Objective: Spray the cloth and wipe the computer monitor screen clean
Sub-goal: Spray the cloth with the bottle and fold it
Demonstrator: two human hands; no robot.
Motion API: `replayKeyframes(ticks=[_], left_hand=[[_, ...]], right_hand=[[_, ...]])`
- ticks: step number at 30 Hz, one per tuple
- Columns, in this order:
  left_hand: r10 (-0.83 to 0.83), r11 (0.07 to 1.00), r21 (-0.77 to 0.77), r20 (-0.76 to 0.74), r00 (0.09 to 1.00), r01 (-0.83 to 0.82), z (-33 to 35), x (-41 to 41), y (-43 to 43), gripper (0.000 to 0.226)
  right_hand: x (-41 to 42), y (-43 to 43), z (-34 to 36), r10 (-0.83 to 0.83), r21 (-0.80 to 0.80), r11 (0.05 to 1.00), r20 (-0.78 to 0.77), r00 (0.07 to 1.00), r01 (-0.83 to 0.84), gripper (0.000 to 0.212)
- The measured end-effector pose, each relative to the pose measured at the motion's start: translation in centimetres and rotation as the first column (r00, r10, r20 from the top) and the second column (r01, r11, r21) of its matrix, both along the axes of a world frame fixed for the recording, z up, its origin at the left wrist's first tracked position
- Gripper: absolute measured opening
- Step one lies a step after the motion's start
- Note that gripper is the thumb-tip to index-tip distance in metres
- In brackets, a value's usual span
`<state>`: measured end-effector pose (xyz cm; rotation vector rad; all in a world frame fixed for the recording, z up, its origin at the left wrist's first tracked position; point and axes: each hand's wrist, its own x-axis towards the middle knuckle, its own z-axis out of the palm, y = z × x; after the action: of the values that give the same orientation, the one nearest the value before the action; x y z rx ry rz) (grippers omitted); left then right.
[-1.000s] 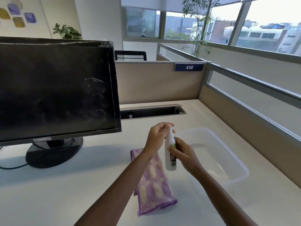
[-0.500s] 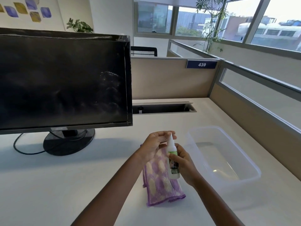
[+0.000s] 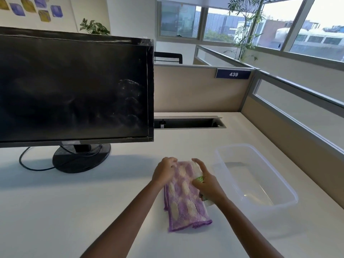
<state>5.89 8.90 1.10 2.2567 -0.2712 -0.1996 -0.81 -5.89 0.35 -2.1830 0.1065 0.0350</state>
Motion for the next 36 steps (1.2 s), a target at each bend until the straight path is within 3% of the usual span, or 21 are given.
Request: replayKeyframes(ticks=[3,5,10,20,36], left_hand=[[-0.046,0.976,0.21,-0.035,0.998,0.053,-1.8,-0.3,0.7,0.043],[-0.024,0.963,0.265,-0.077,0.997,0.043,-2.6,-0.5,0.8,0.045],[0.049,0.995,0.1,-0.206,0.977,-0.029,-3.2,-0.7,1.0,0.044],[0.151,0.973,-0.108,-0.368,0.917,-0.204,-3.9,-0.4,0.9,0.036],[0.225,0.933,-0.158,-0.439,0.87,-0.322,-4.3,-1.3,1.2,0.033]], right_hand=[[0.4,0.0,-0.5,-0.013,-0.137,0.991,0.002,1.0,0.014,0.062],[0.8,0.2,-0.6,-0.016,-0.222,0.975,0.026,1.0,0.021,0.061],[1.7,0.3,-1.1,-0.029,-0.33,0.942,0.079,0.996,0.054,0.06],[1.6,0.0,-1.4,-0.08,-0.339,0.934,0.098,0.992,0.109,0.056],[-3.6,-0.8,-3.5,-0.038,-0.4,0.914,0.072,0.997,0.064,0.059]])
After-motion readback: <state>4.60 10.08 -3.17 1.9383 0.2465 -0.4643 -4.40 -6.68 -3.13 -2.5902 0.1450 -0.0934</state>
